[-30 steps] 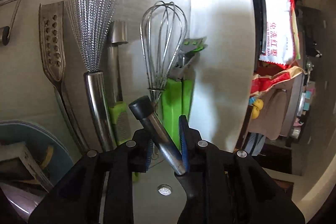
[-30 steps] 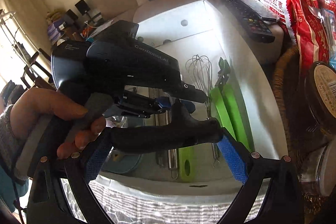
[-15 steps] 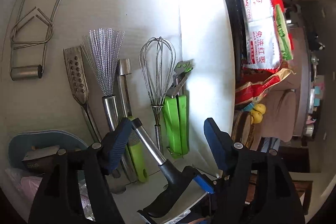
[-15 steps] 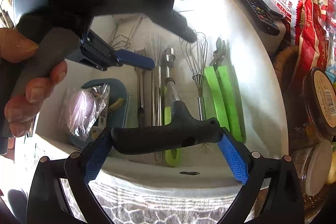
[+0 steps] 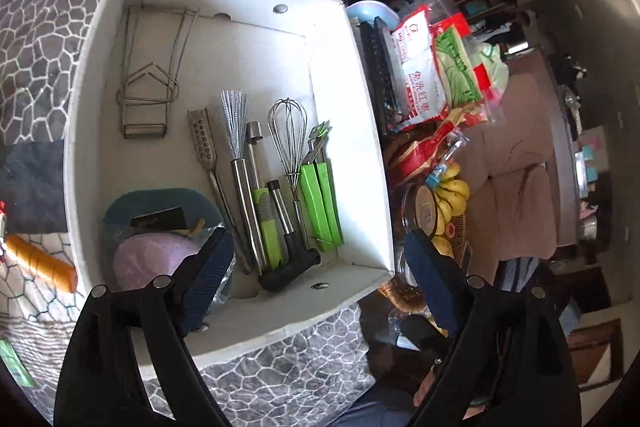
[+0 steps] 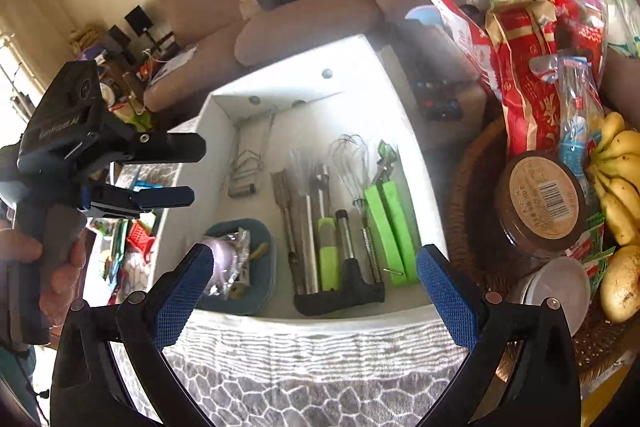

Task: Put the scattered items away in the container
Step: 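Withdraw the right tool from the box back toward the pile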

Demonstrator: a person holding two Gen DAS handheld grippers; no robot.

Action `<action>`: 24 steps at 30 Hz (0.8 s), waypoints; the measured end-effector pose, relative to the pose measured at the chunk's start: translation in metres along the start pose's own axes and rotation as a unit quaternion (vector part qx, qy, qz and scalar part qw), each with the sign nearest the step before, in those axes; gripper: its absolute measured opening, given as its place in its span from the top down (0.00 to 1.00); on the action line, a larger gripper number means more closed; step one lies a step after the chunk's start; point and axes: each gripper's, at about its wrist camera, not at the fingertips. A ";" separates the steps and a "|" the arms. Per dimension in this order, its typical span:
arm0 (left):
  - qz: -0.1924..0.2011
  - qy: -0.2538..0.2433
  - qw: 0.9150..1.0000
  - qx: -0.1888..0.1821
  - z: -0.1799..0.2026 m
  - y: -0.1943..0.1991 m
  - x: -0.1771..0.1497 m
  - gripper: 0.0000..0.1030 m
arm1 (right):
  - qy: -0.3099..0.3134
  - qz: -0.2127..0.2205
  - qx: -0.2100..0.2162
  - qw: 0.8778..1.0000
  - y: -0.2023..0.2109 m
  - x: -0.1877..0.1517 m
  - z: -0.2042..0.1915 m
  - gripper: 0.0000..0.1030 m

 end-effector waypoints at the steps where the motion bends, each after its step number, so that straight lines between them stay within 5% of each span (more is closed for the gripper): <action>1: 0.017 -0.012 1.000 0.005 -0.002 0.016 -0.012 0.05 | 0.010 0.006 -0.001 1.000 0.002 0.001 -0.008 0.00; 7: 0.075 -0.066 0.989 0.105 -0.027 0.069 -0.092 0.00 | 0.060 0.009 -0.014 0.998 0.000 -0.032 -0.063 0.00; 16: 0.118 -0.083 0.977 0.157 -0.033 0.098 -0.187 0.00 | 0.073 -0.008 -0.037 0.997 0.009 -0.077 -0.104 0.00; 24: 0.157 -0.096 0.965 0.189 -0.017 0.125 -0.233 0.00 | 0.090 0.017 -0.042 0.995 0.049 -0.090 -0.137 0.00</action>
Point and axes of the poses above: each gripper's, at about its wrist camera, not at the fingertips, and y roughly against the way its jaws point, z to its right, x to its top, and after that the axes turned 3 degrees about y, right-handed
